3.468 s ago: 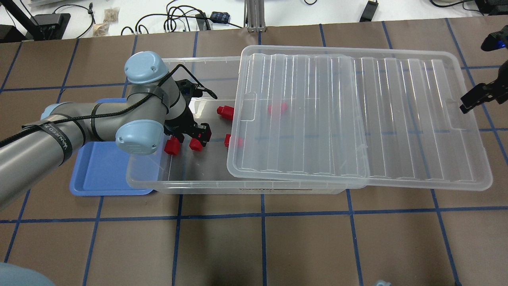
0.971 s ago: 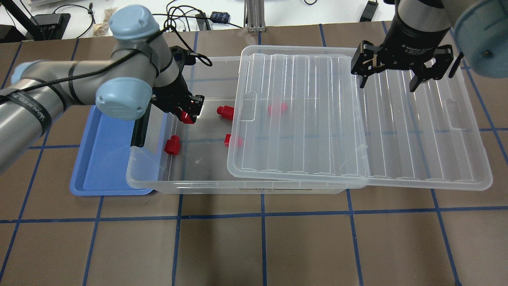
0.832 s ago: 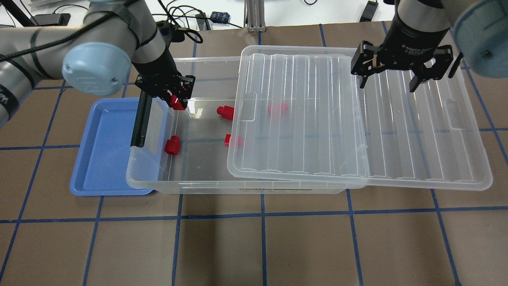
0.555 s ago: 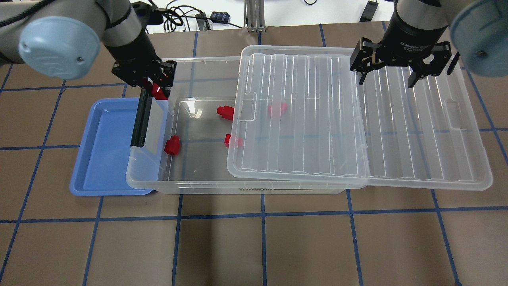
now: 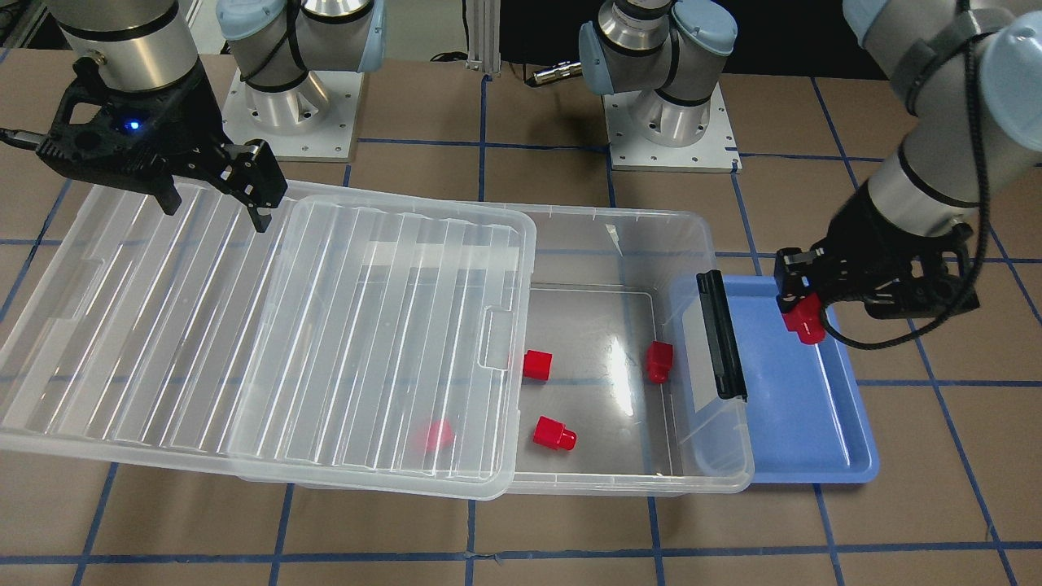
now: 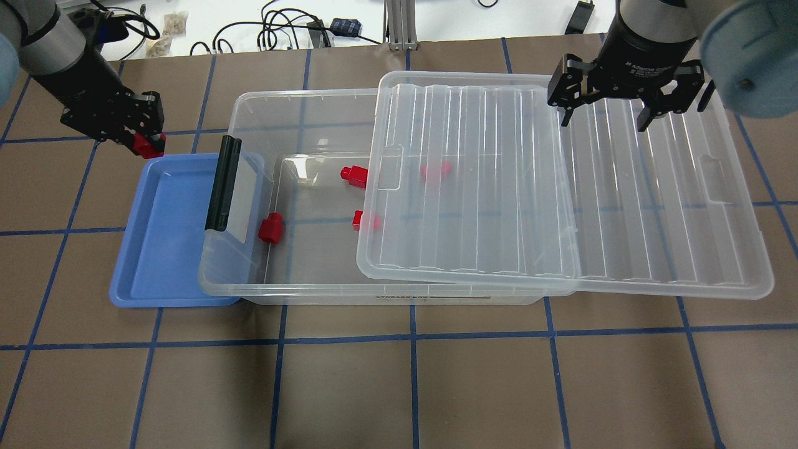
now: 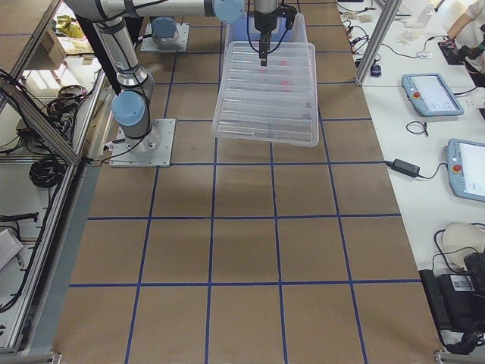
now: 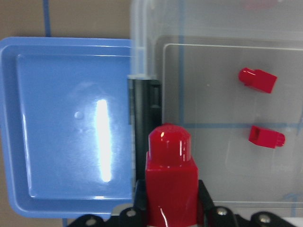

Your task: Place red block in blue tray from box

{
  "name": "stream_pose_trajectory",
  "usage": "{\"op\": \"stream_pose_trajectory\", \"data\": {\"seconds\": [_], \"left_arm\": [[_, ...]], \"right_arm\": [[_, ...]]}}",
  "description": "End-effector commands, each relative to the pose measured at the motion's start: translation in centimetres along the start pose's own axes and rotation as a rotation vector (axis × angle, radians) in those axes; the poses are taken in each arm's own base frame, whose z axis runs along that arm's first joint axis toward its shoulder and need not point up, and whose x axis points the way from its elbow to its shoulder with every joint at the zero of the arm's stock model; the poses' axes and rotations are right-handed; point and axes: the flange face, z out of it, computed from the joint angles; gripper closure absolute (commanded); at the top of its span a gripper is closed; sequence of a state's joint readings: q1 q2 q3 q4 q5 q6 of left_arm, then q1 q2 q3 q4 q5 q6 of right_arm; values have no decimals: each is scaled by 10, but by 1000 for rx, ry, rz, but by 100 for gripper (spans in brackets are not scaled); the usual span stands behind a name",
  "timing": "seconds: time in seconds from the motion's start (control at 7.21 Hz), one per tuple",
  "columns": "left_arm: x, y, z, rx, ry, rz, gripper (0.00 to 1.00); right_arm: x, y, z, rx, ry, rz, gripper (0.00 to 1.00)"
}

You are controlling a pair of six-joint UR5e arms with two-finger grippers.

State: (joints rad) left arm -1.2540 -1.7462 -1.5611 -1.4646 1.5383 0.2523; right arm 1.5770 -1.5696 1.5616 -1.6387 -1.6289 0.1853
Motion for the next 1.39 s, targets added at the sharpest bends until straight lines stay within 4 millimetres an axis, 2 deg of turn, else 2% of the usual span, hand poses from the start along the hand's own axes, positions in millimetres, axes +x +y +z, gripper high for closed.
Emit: {"op": "stream_pose_trajectory", "data": {"seconds": [0.0, 0.14, 0.42, 0.55, 0.83, 1.11, 1.25], "left_arm": [[-63, 1, 63, 12, 7, 24, 100], [-68, 0, 95, 9, 12, 13, 100], [-72, -10, 142, -43, 37, 12, 100], [-75, -13, 152, -55, 43, 41, 100], [-78, -14, 184, -110, 70, 115, 100], [-80, -18, 207, -133, 80, 114, 98], [-81, -21, 213, -132, 80, 116, 69]], "right_arm": [[0, 0, -1, 1, 0, 0, 0], [0, 1, 0, -1, 0, 0, 0], [0, 2, 0, -2, 1, 0, 0], [0, 2, 0, -1, 0, 0, 0], [0, 0, 0, 0, 2, -1, 0], [1, 1, 0, -1, 7, -1, 0], [1, 2, 0, -5, 10, -2, 0]]}}
